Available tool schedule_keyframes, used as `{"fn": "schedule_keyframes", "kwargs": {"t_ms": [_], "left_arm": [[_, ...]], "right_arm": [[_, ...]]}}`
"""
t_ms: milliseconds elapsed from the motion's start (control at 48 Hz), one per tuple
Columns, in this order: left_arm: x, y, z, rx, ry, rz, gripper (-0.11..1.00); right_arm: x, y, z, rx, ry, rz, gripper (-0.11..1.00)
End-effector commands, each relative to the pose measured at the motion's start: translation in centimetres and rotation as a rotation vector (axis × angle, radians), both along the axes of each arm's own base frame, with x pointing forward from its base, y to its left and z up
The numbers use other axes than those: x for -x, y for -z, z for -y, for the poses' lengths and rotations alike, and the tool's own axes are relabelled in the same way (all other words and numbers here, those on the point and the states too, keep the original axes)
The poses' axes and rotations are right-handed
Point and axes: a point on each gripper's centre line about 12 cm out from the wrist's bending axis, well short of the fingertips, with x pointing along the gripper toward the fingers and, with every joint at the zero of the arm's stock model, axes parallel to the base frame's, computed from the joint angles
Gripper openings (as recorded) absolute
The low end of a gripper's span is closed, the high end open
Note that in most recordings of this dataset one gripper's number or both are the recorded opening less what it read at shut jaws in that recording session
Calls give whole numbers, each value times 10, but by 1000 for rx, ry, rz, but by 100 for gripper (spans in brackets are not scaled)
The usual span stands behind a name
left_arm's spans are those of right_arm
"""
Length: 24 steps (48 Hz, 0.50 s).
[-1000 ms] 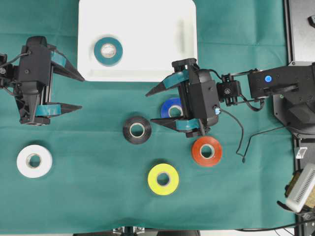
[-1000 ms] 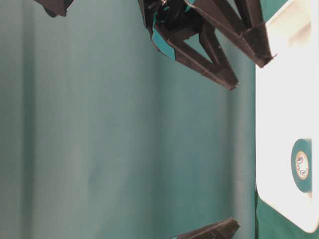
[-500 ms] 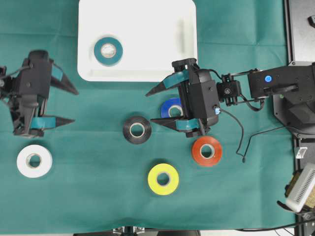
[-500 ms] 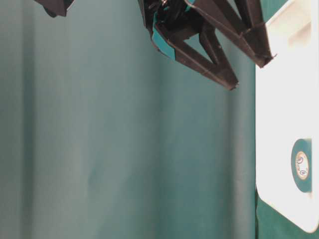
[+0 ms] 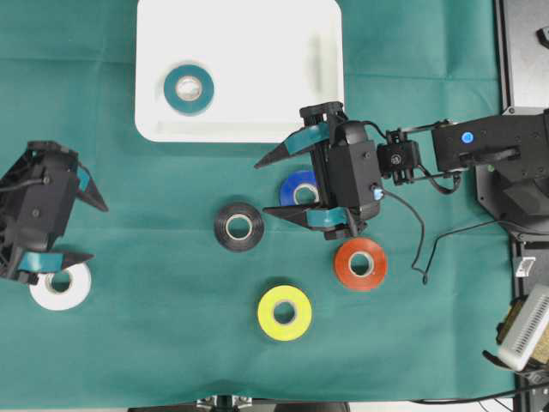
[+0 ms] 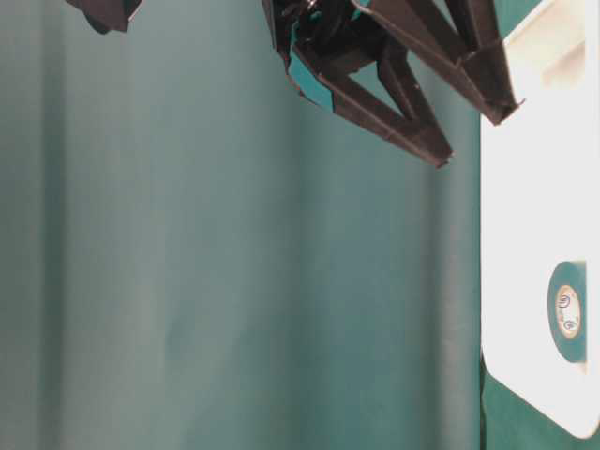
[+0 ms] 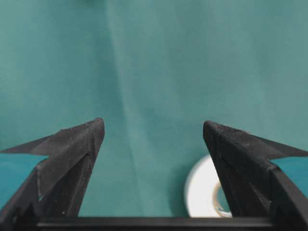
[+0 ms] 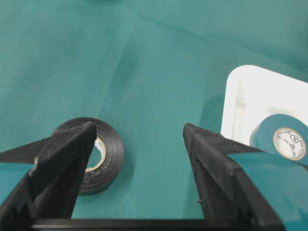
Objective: Put the tape alternately from left to right into the white case.
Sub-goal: 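Lower the left gripper onto the white tape roll and grasp it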
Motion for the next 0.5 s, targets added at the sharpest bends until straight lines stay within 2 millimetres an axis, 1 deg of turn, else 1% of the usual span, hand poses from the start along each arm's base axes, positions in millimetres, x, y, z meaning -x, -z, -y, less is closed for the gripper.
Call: {"fn": "schedule_keyframes", "kwargs": {"t_ms": [0,83,271,479], "left_arm": [[0,-5,8,7,26,17,59],[2,-2,12,9,36,3,59],[12,14,21,33,26,-62,59],[24,29,20,41,-4,-136,59]], "right_arm": [[-2,-7,-1,-6,-1,22,74],[-2,-7,-1,-6,-1,22,74],[-1,-7,-1,-6,-1,22,74],[-1,-5,-1,-6,-1,16,74]]}}
